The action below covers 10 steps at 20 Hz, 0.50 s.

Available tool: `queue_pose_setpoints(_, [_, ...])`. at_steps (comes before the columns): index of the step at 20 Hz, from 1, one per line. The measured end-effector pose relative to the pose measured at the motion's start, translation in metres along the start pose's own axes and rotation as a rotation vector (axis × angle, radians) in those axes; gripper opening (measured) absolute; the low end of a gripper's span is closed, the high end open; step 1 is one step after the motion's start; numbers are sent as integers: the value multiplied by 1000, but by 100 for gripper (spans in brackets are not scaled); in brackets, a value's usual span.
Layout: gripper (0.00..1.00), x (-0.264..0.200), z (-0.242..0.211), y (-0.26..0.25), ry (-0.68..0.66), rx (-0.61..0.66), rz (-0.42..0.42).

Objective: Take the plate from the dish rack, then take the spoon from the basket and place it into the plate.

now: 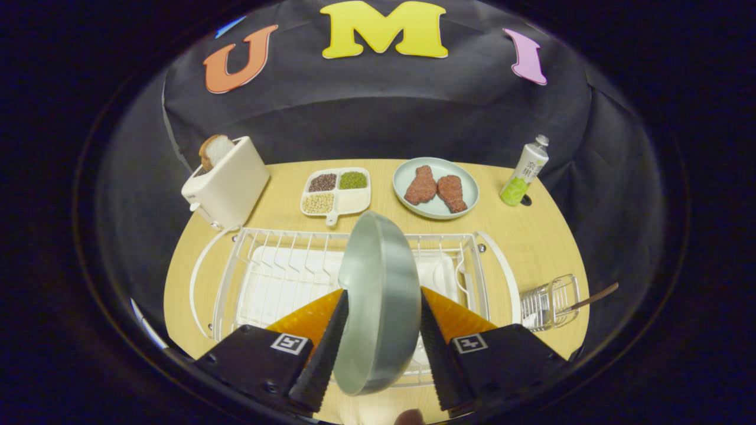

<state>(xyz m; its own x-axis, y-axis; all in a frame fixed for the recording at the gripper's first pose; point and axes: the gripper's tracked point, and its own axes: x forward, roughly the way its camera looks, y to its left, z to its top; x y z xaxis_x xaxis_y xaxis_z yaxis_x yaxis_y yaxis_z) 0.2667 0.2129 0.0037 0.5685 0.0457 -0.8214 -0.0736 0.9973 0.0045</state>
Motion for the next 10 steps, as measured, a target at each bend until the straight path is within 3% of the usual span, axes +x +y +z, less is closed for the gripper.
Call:
queue_pose_setpoints(1, [68,-3,-2,-3,12,12,-26])
queue_pose_setpoints(3, [41,-2,-4,-5,29,23,-68])
queue_pose_setpoints(10, [33,-26,19,-11,-30,5,-228])
